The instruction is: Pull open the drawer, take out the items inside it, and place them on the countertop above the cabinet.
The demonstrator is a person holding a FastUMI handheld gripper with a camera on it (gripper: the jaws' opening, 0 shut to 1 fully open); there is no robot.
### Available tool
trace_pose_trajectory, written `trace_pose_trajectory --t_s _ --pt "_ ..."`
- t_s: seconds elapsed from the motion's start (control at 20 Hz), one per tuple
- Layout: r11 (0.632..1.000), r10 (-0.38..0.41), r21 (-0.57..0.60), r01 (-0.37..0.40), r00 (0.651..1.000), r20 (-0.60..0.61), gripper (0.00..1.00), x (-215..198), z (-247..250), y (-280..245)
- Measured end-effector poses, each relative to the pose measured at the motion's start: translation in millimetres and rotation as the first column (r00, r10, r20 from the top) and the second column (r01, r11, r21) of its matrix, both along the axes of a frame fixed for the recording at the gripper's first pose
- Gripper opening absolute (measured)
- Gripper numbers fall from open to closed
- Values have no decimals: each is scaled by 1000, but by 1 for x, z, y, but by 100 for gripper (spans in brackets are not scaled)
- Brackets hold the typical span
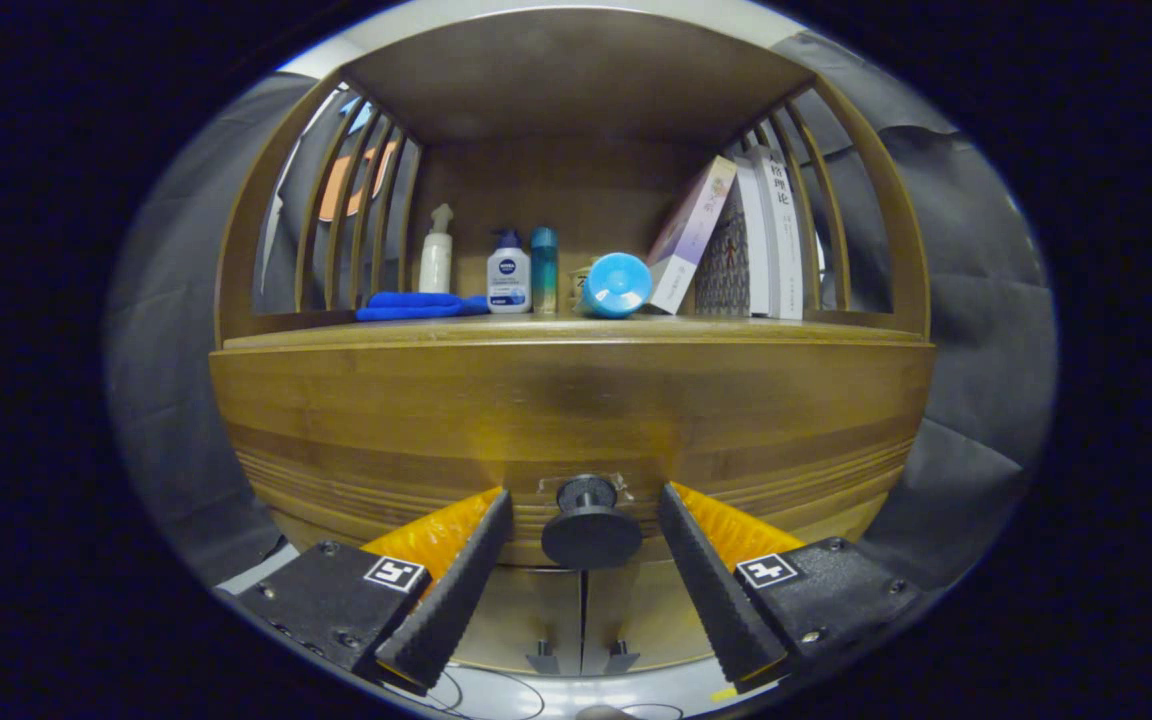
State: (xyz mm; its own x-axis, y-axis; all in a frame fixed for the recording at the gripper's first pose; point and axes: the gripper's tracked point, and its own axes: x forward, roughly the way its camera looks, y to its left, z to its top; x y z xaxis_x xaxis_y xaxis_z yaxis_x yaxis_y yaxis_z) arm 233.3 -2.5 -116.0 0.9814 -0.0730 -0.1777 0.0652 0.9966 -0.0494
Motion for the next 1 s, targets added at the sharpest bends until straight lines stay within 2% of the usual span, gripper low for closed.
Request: trace_pose_trajectory --t_s 0.2,0.3,0.5,0.7,0.85,1.0 --pt "1000 -27 9 27 998 -49 99 -8 4 -4" --pt "1000 -29 2 29 999 -14 99 -22 18 -4" --pt "999 -18 -39 19 1000 16 99 -82 45 2" --pt "999 19 -31 -17 997 75 99 -154 92 18" --pt "999 20 -30 -16 990 139 99 -203 127 22" --pt "1000 25 -18 -23 983 179 99 -239 141 28"
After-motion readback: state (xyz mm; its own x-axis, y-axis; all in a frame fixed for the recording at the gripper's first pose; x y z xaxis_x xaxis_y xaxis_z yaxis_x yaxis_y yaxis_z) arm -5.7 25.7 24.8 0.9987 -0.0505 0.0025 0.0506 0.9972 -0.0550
